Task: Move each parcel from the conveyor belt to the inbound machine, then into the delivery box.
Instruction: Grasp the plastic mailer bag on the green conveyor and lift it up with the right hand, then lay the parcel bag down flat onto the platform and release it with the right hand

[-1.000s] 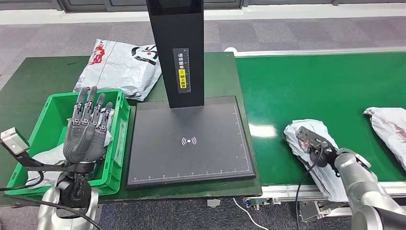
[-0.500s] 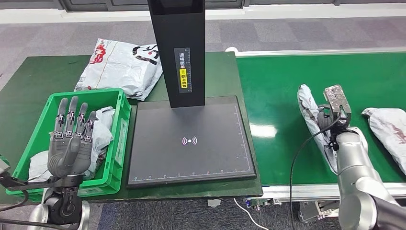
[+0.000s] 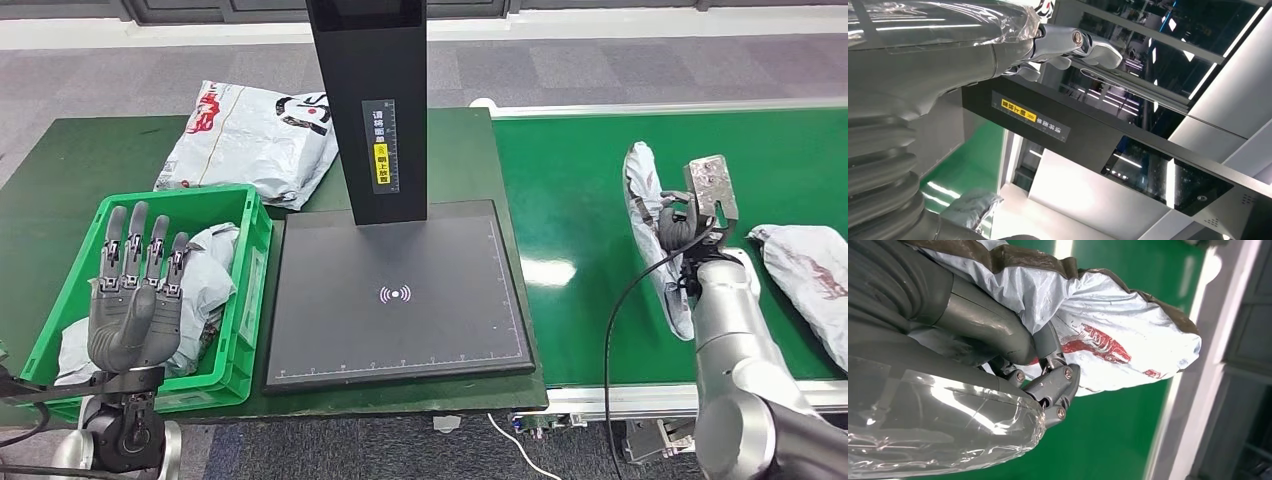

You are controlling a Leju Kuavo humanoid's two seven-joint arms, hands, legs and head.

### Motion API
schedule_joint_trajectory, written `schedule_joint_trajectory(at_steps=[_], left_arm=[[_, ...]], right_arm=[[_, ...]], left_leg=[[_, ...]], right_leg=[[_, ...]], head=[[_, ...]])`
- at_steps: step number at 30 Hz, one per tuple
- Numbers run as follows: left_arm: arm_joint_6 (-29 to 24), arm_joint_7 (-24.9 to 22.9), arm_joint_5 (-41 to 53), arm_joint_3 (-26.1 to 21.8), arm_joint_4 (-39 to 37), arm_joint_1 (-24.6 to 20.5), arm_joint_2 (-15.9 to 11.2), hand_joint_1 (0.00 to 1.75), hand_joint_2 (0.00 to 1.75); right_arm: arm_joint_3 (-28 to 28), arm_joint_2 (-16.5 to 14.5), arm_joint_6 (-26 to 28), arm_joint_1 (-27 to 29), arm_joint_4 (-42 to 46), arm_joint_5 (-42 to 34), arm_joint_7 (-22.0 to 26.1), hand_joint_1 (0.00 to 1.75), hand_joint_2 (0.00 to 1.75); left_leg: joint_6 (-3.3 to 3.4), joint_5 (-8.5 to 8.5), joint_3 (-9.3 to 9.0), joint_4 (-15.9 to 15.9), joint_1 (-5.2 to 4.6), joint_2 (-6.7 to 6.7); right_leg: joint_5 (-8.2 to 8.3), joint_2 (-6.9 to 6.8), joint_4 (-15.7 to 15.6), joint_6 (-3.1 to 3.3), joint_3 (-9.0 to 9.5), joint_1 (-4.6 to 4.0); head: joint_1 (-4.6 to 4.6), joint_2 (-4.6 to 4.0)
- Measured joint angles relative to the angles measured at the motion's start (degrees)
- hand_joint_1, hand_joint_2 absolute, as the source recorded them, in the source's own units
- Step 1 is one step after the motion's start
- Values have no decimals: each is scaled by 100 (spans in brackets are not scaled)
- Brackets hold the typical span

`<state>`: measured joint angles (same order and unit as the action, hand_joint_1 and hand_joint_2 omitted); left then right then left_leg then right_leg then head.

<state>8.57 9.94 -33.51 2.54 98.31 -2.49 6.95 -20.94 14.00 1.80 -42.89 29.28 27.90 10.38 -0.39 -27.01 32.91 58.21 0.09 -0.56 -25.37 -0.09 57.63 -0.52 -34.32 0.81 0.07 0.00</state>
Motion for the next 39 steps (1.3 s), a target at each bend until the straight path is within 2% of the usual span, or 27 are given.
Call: schedule_joint_trajectory(at_steps=[6, 10, 15, 21, 28, 39], left_arm=[[-2, 4, 2, 0, -1, 14, 5, 0, 175], [-34, 4, 6, 1, -6, -25, 34, 0, 175], [-146, 3, 9, 12, -21, -170, 78, 0, 175], [-155, 3, 10, 13, -86, -324, 90, 0, 175], [-156, 64, 40, 11, -123, -417, 88, 0, 175], [-220, 94, 17, 11, -163, -474, 87, 0, 175]], right_arm=[[67, -223, -217, 35, 242, 56, 109, 175, 175], [437, -668, -511, 198, 736, 12, 87, 175, 175], [1438, -1330, -806, 428, 1499, -422, -144, 175, 175], [2859, -1848, -1261, 630, 2073, -1117, -123, 175, 175], [4015, -2157, -1429, 749, 2429, -1561, -154, 175, 175], [4749, -2345, -1381, 670, 2466, -2177, -224, 175, 175]], left_leg=[[0, 0, 3, 0, 0, 0], [-2, 1, -1, -2, 4, 22], [-15, 9, 0, -3, 10, 29], [-21, 13, 3, -3, 20, 27], [-21, 13, 4, -3, 19, 27], [-22, 14, 6, -3, 18, 25]], right_leg=[[0, 0, 1, 0, 0, 0], [3, 22, 3, 3, -7, -2], [7, 32, 8, 11, -20, -10], [7, 30, 9, 13, -21, -18], [7, 30, 9, 14, -21, -18], [11, 29, 8, 19, -24, -18]], head=[[0, 0], [0, 0], [-2, 0], [0, 0], [0, 0], [-1, 0]])
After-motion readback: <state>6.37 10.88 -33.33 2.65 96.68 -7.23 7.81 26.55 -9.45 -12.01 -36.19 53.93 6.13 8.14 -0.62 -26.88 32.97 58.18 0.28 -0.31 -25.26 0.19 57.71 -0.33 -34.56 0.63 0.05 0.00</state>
